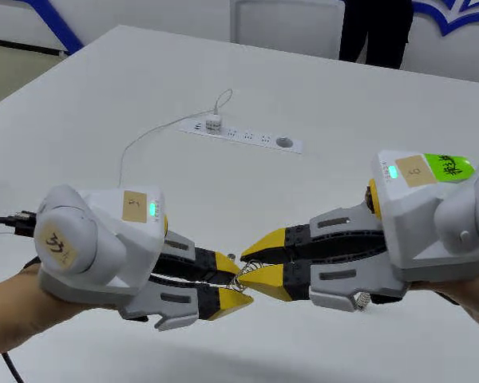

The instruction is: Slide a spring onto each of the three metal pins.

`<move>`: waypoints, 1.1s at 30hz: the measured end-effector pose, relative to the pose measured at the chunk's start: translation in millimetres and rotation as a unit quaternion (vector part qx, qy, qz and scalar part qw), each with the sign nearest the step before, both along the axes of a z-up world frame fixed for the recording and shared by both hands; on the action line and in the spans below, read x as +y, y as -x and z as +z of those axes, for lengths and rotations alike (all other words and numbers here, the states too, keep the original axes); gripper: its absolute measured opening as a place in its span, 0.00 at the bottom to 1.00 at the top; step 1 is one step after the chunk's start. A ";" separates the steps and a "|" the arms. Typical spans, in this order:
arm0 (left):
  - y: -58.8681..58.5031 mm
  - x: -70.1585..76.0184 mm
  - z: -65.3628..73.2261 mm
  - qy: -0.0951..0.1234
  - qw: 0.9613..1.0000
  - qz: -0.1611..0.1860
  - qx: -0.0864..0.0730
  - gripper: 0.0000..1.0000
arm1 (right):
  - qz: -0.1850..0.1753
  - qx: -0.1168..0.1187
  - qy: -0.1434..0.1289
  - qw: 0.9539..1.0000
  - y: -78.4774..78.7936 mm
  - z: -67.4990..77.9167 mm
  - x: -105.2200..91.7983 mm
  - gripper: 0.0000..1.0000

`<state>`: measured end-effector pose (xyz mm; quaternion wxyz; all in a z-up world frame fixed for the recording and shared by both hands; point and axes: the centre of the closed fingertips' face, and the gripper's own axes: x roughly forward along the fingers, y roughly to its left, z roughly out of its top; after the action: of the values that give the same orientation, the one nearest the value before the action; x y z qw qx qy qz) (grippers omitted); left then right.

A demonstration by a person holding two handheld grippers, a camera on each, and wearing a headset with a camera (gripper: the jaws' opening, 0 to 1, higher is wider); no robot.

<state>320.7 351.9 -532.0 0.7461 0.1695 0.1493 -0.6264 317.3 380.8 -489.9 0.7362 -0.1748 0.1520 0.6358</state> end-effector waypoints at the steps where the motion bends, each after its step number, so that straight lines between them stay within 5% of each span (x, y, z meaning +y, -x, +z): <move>1: 0.0 0.4 0.1 0.001 1.000 0.001 0.001 0.10 | 0.000 0.000 -0.001 1.000 0.0 0.1 0.7 0.11; 13: 2.3 -0.3 -2.6 0.004 1.000 0.000 0.008 0.10 | -0.013 0.020 -0.016 1.000 0.8 -0.5 8.5 0.10; 20: 2.1 -0.2 -1.2 0.009 1.000 0.000 0.011 0.10 | -0.021 0.011 -0.023 0.999 -0.1 1.7 9.2 0.09; 26: -4.3 4.6 3.2 0.025 0.999 0.022 0.030 0.12 | -0.032 0.010 -0.030 0.999 -6.7 5.6 9.5 0.09; 33: -7.2 10.3 -0.6 0.020 0.999 0.035 0.034 0.19 | -0.033 0.004 -0.034 0.999 -13.2 11.0 12.5 0.10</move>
<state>327.9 362.2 -532.7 0.7654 0.1281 0.1677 -0.6079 330.5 393.4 -478.9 0.7614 -0.1423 0.1388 0.6170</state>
